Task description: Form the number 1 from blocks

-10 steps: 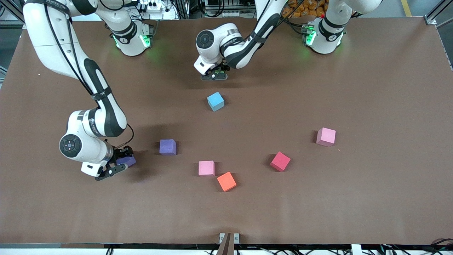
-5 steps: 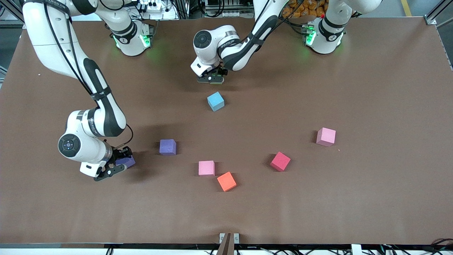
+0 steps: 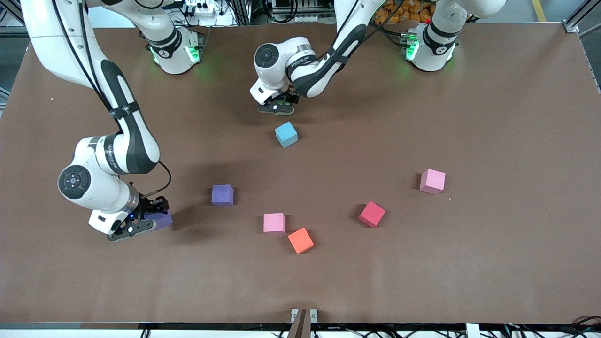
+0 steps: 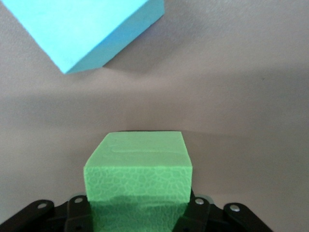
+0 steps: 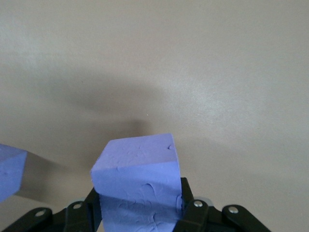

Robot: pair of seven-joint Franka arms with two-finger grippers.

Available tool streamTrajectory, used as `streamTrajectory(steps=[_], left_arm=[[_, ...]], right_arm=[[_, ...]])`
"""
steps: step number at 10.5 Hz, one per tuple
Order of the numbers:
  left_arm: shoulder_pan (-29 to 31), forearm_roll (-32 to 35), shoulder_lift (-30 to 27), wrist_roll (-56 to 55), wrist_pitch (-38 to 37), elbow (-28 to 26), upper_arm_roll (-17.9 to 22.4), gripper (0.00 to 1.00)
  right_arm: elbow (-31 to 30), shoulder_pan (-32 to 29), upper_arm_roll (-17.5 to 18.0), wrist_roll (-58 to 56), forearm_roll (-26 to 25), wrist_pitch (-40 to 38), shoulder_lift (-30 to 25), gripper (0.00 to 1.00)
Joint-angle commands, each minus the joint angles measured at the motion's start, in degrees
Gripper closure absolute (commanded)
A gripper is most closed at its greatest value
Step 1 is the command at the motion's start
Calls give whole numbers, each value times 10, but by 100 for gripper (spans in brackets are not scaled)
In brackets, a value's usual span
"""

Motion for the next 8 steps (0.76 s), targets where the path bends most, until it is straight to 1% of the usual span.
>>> streamTrajectory(steps=[1,3,4,5,8], left_arm=[[0,8,16,9,1,27,0,100],[0,10,22,9,1,29,0,100],[0,12,24,10,1,33,0,23],[-4,12,24,1,1,34,0,0],[-4,13,11,-3,-7,32,1,0]], right_arm=[[-16,18,-7,67,1,-9,-34,37],[-31,24,-7,101,1,-11,-50,37],[-32,26,-7,108,1,-11,-52,37],[-33,27,-7,108,1,-11,-53,37],[-40,28,-7,110,1,-10,-57,37]])
